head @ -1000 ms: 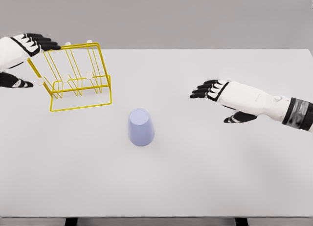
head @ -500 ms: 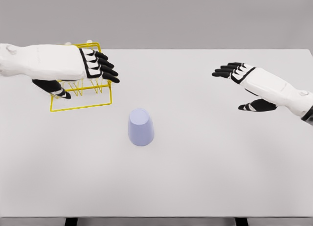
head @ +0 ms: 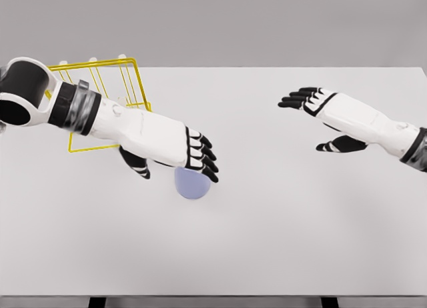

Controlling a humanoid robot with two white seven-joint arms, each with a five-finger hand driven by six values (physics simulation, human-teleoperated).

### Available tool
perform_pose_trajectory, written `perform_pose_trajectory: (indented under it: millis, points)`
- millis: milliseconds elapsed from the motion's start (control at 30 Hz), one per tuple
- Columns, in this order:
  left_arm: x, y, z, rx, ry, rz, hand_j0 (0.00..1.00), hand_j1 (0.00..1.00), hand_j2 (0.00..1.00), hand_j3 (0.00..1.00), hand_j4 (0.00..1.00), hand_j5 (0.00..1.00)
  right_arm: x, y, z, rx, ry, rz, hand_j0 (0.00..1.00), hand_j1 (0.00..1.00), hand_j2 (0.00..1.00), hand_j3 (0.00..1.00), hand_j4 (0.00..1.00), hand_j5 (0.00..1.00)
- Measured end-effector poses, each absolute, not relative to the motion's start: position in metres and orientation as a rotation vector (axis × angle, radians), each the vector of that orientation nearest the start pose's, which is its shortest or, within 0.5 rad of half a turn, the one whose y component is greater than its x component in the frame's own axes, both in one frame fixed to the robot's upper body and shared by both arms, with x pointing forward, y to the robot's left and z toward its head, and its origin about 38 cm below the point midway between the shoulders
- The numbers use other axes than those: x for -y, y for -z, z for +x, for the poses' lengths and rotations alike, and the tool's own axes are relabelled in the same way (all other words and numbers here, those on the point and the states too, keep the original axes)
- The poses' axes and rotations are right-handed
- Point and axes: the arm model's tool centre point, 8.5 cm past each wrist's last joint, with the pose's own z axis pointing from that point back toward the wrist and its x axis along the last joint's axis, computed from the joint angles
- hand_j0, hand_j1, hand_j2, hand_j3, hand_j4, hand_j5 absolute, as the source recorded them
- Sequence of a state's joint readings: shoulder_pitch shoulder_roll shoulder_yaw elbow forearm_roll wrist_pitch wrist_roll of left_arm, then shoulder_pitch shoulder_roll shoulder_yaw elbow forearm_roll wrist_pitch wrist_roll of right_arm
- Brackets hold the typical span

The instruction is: Place the cup on the cup holder with both arms

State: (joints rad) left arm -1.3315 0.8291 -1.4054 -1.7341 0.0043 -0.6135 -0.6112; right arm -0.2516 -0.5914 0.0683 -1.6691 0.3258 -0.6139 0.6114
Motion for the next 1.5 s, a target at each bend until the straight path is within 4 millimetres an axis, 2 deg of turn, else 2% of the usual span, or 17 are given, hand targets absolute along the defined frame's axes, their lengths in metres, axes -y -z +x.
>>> perform_pose_trajectory:
  millis: [167, 333, 433, 800, 933, 1400, 1500]
  points:
    - [-0.15, -0.302, 0.385, -1.54, -2.849, 0.1, 1.0, 1.0, 1.0, 1.0, 1.0, 1.0, 0.299, -0.221, 0.382, 1.77, -1.73, -0.363, 1.0, 1.0, 1.0, 1.0, 1.0, 1.0]
    - [-0.151, -0.295, 0.409, -1.555, -2.902, 0.056, 1.0, 1.0, 1.0, 1.0, 1.0, 1.0, 0.299, -0.22, 0.383, 1.768, -1.729, -0.362, 1.0, 1.0, 1.0, 1.0, 1.0, 1.0]
    - [-0.148, -0.29, 0.415, -1.554, -2.915, 0.055, 1.0, 1.0, 1.0, 1.0, 1.0, 1.0, 0.299, -0.22, 0.383, 1.77, -1.728, -0.363, 1.0, 1.0, 1.0, 1.0, 1.0, 1.0]
    - [-0.137, -0.263, 0.428, -1.514, -2.963, 0.066, 1.0, 1.0, 1.0, 1.0, 1.0, 1.0, 0.296, -0.222, 0.382, 1.78, -1.731, -0.362, 1.0, 1.0, 1.0, 1.0, 1.0, 1.0]
    - [-0.138, -0.245, 0.432, -1.507, -3.0, 0.088, 1.0, 1.0, 1.0, 1.0, 1.0, 1.0, 0.297, -0.222, 0.381, 1.778, -1.734, -0.364, 1.0, 1.0, 1.0, 1.0, 1.0, 1.0]
    - [-0.127, -0.228, 0.436, -1.47, -3.017, 0.087, 1.0, 1.0, 1.0, 1.0, 1.0, 1.0, 0.297, -0.223, 0.381, 1.78, -1.733, -0.365, 1.0, 1.0, 1.0, 1.0, 1.0, 1.0]
    - [-0.127, -0.227, 0.436, -1.467, -3.019, 0.088, 0.95, 0.95, 0.95, 0.95, 0.95, 0.95, 0.297, -0.223, 0.381, 1.779, -1.734, -0.365, 1.0, 1.0, 1.0, 1.0, 1.0, 1.0]
